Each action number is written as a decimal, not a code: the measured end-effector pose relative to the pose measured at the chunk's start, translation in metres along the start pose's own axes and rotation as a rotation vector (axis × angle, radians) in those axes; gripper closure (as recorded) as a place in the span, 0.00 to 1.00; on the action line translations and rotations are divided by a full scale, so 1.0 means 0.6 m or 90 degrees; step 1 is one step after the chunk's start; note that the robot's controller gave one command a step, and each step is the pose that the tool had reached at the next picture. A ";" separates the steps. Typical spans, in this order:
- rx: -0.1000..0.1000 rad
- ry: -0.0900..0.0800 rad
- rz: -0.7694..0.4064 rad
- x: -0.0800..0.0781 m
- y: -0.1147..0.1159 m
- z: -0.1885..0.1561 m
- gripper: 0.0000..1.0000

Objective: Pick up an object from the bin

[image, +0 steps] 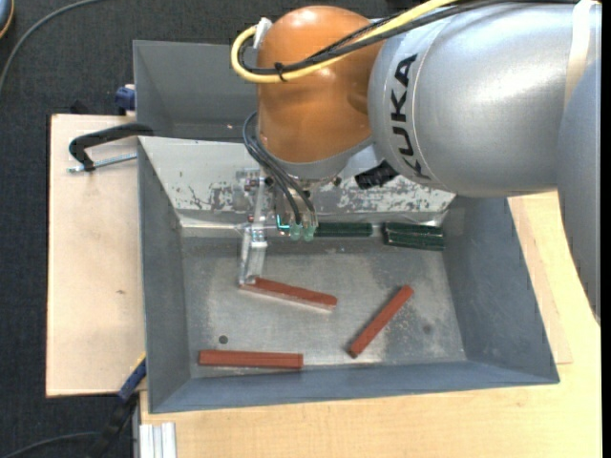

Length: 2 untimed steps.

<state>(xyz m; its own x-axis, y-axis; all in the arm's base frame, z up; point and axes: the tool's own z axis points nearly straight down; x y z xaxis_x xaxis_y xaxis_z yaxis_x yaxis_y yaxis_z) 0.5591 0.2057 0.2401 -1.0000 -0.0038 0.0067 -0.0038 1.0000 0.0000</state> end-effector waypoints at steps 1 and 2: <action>0.001 0.001 0.106 0.034 -0.074 0.268 0.00; -0.002 -0.006 0.165 0.000 -0.121 0.283 0.00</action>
Offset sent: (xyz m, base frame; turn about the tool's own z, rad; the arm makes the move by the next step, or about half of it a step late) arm -0.0194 -0.0438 -0.1564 0.1674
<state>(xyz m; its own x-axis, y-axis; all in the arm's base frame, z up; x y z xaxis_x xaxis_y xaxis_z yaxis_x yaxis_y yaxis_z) 0.5583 0.1328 0.0704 -0.9675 0.2530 -0.0030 0.2530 0.9675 0.0024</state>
